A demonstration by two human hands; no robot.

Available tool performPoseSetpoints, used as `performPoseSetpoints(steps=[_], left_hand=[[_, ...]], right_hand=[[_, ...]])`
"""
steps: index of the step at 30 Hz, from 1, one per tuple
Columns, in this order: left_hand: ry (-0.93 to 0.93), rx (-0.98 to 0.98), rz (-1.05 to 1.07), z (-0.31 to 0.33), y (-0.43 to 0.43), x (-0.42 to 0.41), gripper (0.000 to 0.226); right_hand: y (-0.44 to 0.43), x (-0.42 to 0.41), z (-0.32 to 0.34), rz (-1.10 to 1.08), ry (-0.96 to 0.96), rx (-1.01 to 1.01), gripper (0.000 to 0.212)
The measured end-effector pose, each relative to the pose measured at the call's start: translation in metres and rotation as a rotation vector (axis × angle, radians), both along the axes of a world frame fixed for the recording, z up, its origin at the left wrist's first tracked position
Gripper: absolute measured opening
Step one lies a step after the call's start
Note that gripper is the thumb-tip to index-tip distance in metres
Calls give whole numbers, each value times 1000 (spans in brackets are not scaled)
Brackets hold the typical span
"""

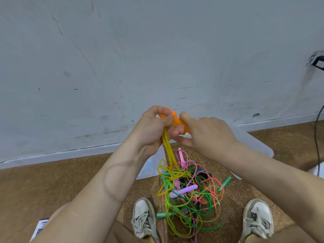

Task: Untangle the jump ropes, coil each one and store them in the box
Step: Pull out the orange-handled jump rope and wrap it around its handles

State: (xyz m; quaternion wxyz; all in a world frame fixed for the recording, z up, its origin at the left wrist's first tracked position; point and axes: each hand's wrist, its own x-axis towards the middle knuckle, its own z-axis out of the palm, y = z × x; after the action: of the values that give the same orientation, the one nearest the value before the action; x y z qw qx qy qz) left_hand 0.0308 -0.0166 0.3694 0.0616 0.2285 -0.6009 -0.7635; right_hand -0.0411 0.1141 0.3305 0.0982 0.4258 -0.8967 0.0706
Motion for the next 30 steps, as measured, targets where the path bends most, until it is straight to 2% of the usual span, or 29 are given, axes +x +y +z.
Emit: performPoseSetpoints(steps=[3,5,7,8,9,12,13,14,15,16,18,21,24,25,27,29,30], left_hand=[[-52,119,-99,4,-3,1,17],[-88,54,-208,8,-7,4,23],[-126,-134,-290,8,-8,7,31],[-138,-327,-324,6,-8,9,34],[-140,-600,-347,3,-7,11,35],[-72,-1513,-357,-6,-13,12,23],[-9,-1671,-363,-6,-16,13,20],[75,-1712,-394,-6,-20,13,18],[131,-1668,-461,-6,-24,13,18],[170,-1534,-526,-5,-29,13,16],[160,-1148,-600,-3,-38,10,8],[17,-616,-656,-8,-48,0,11],[-167,-259,-829,-23,-44,-6,9],[-184,-148,-883,-26,-42,-7,14],[-174,15,-901,-43,-40,-14,41],[-123,-31,-772,-51,-32,-17,57],[-72,-67,-693,-54,-29,-19,47]], right_hand=[[4,-1,4,-7,25,11,38],[6,-2,7,1,37,14,39],[7,-4,7,-3,50,21,38],[8,-5,7,-11,53,37,37],[9,-7,7,-22,48,61,36],[17,-12,11,-23,-6,144,38],[20,-12,14,22,-54,187,38],[22,-11,17,84,-116,239,37],[25,-7,21,156,-173,290,36],[27,-1,26,221,-218,326,35],[31,8,36,310,-249,315,29],[34,12,43,371,-219,196,32],[33,14,37,449,-324,131,30],[32,14,36,470,-406,104,28],[32,12,36,486,-699,-48,23],[33,9,36,489,-1100,-247,13],[33,8,36,469,-1271,-338,9]])
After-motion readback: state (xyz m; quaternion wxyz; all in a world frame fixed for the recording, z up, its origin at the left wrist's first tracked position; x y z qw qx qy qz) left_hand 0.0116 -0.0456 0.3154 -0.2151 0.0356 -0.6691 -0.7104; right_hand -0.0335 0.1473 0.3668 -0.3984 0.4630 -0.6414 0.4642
